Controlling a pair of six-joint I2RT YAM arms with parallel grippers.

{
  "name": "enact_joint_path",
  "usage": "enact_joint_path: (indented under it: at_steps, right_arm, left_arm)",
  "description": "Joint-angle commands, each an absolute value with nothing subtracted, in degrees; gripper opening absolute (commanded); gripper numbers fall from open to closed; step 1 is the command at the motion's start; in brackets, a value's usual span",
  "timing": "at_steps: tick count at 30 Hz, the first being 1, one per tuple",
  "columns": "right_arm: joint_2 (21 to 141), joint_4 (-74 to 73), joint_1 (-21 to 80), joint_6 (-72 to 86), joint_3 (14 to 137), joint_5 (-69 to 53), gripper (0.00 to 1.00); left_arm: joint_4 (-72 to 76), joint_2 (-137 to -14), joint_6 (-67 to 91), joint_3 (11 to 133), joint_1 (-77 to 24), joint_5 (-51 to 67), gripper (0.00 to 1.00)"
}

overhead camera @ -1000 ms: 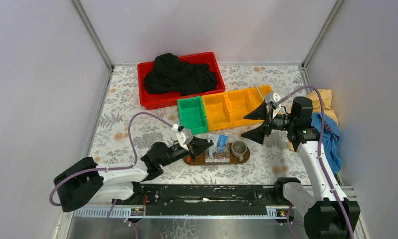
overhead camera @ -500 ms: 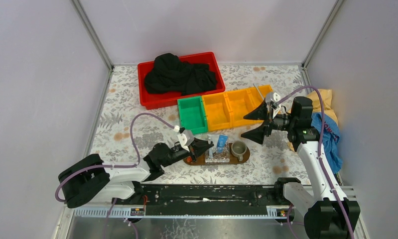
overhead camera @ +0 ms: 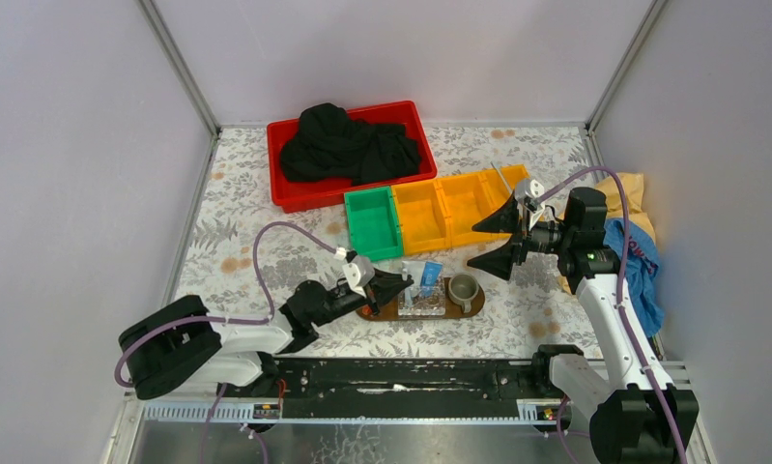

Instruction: Prepare toiletry sets of a toothbrush and toothpaste on the tray

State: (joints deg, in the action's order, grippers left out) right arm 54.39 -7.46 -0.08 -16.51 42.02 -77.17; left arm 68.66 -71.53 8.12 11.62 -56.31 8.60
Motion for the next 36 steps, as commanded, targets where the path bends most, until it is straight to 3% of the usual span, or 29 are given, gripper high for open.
enact_joint_path:
  at_steps: [1,16,36]
  right_arm:
    - [54.50,-6.78,-0.48,-17.03,43.33,-78.38,0.99]
    - [54.76,-6.77,-0.44,-17.06,43.33,-78.43,0.99]
    - [54.93,-6.77,-0.45,-17.05,43.33,-78.58,0.99]
  left_arm:
    - [76.48,-72.32,5.71,10.48,-56.74,7.68,0.00]
    - [82.28,-75.30,2.75,8.84,-56.78,9.81,0.00]
    - [85.49,-77.98,2.99,7.93,-56.78,10.89,0.11]
